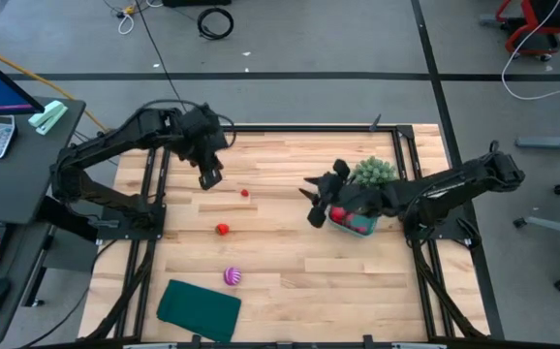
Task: Pick and placing Produce into tupperware
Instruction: Put the strawberry into the green bin
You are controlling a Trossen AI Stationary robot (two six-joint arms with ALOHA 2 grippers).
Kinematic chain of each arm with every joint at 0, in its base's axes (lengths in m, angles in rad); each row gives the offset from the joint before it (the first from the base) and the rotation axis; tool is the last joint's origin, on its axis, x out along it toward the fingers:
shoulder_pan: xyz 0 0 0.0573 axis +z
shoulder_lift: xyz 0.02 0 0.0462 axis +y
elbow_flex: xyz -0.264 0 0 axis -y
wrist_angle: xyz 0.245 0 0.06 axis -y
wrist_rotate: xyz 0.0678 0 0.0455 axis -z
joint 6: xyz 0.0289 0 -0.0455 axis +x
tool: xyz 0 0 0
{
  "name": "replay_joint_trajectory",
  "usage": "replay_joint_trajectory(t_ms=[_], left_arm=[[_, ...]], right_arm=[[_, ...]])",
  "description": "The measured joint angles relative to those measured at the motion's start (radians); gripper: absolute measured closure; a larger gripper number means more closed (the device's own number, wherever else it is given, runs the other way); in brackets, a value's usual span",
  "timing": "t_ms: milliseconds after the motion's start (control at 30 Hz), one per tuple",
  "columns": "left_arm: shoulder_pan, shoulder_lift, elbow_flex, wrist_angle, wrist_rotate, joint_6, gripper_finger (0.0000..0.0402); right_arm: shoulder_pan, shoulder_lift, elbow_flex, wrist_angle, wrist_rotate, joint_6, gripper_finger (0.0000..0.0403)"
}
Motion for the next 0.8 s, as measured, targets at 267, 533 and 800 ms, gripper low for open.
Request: replay_joint_trajectory(t_ms=[267, 533, 800], left_arm=[[-0.171, -0.080, -0.312, 0.047, 0.001, -0.194, 0.0377], [-0.385, -0.128, -0.633, 0.188, 0.002, -0.496, 0.0388], [-0.518, -0.126, -0.785, 0.290, 0.001, -0.596, 0.0386]], right_arm=[[-0.060, -0.065, 0.002, -0.025, -0.054, -0.012, 0.0242], [-0.119, -0.085, 0.001, -0.045, -0.056, -0.012, 0.0242], [-0.163, -0.091, 0.001, -0.042, -0.056, -0.009, 0.0242]])
